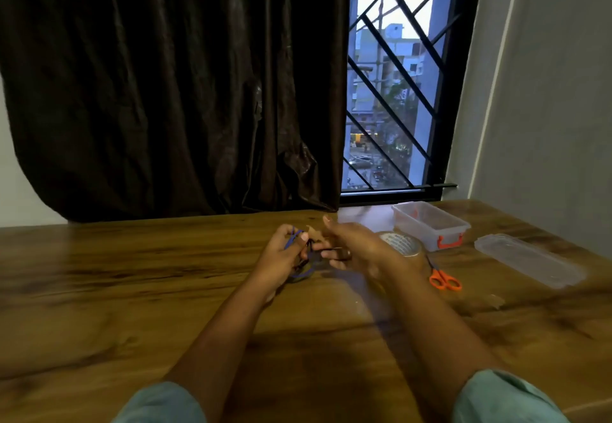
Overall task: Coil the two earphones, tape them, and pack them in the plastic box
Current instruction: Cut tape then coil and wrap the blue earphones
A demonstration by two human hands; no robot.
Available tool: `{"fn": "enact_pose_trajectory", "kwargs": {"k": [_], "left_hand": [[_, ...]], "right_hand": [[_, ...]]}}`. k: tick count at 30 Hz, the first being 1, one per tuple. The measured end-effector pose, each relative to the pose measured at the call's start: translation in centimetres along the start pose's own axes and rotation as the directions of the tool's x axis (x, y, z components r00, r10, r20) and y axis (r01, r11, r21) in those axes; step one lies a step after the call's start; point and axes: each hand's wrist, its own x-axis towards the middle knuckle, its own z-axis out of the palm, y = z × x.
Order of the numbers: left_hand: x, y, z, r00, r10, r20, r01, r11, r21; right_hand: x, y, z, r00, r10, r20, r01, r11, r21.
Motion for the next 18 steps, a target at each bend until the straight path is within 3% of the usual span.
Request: {"fn": "enact_pose_trajectory", "kwargs": {"k": [5, 11, 18], "left_hand": [[0.7, -2.0, -3.2, 0.998, -0.066, 0.001, 0.066, 0.998, 0.004], [2.1, -2.8, -4.5, 0.993, -0.114, -0.011, 0.114, 0.993, -0.024], [2.1, -3.5, -4.5, 0.997, 0.001, -0.071, 0.002, 0.999, 0.052]], "right_hand": [[3.1, 0.3, 2.8, 0.988, -0.093, 0.126, 0.079, 0.991, 0.105], [6.2, 1.1, 3.8, 0.971, -0.205, 0.123, 0.174, 0.958, 0.227], [6.2, 1.8, 3.4, 0.97, -0.152, 0.19, 0.06, 0.906, 0.42]]}}
